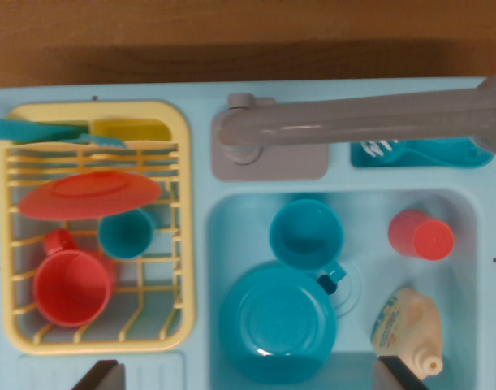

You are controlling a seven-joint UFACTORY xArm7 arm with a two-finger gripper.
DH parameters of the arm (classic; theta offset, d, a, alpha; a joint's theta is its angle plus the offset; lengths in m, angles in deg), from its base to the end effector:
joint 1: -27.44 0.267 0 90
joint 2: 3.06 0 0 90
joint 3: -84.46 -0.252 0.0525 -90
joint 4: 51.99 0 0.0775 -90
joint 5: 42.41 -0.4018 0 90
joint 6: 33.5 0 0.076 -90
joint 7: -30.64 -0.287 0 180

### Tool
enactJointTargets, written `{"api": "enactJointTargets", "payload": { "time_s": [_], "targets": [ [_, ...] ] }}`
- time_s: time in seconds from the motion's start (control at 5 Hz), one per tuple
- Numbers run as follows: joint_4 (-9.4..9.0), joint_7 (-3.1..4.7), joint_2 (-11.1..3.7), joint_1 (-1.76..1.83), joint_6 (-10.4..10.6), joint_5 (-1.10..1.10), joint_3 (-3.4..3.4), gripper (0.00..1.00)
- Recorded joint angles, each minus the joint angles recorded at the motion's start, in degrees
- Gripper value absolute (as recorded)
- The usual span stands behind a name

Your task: Pick detergent from the sink

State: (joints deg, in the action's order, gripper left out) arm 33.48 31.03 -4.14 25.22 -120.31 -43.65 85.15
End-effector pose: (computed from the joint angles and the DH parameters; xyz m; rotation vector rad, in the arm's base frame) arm 0.5281 -0.0207 0.2659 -3.1175 0.0712 0.0649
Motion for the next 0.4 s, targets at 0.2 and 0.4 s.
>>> {"api": "enactJointTargets", "payload": {
  "time_s": [0.2, 0.4],
  "targets": [
    [-1.86, 0.41, -0.27, -0.39, 1.99, -0.01, 0.41, 0.00],
    [-1.86, 0.41, -0.27, -0.39, 1.99, -0.01, 0.41, 0.00]
  ]
}}
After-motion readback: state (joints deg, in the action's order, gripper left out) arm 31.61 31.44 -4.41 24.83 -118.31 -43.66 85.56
